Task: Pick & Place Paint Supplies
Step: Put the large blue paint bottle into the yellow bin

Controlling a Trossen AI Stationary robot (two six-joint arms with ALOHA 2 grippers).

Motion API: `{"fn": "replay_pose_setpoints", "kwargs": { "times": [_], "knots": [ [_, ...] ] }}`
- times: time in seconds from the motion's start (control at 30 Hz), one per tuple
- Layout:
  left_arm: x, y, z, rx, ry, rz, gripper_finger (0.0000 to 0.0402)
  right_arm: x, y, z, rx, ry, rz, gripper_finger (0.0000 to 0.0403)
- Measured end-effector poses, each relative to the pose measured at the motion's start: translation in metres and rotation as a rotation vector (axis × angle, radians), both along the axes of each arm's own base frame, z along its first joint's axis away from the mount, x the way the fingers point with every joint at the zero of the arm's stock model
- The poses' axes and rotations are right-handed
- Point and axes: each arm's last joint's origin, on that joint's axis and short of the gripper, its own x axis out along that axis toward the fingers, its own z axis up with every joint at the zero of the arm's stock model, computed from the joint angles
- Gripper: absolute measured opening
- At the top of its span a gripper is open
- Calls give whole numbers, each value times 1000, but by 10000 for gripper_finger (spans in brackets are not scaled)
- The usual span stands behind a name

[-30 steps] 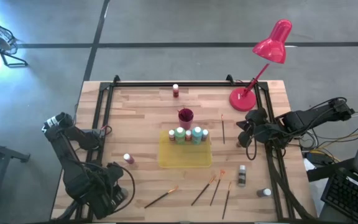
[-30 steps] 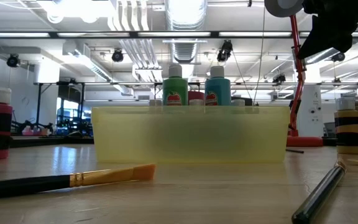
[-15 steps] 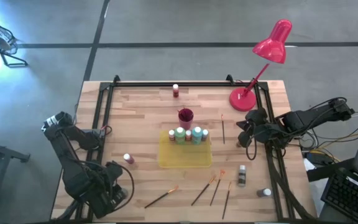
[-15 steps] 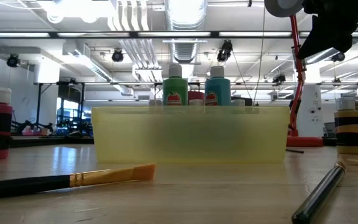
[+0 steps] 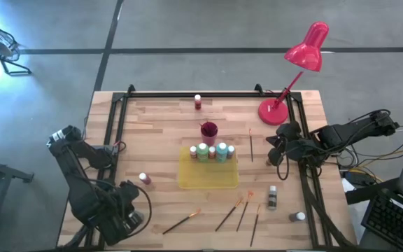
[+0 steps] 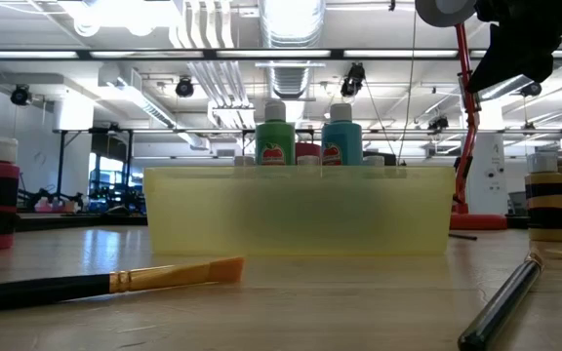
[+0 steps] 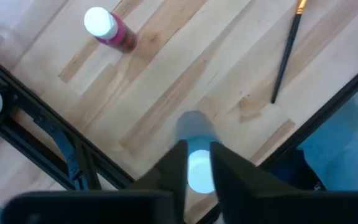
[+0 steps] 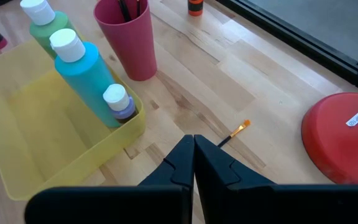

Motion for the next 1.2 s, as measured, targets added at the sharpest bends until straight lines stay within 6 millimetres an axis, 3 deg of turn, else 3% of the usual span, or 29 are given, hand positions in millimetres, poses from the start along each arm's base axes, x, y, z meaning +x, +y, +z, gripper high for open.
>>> {"fn": "replay_pose_setpoints", "kwargs": {
  "times": [0.17, 0.57, 1.2],
  "knots": [
    [2, 1, 2, -4, -11, 9, 8, 0, 0, 0, 0, 0, 0, 8],
    [3, 3, 0, -4, -6, 41, 10, 0, 0, 0, 0, 0, 0, 8],
    [1, -4, 0, -147, 101, 256, 198, 0, 0, 0, 0, 0, 0, 8]
  ]
}}
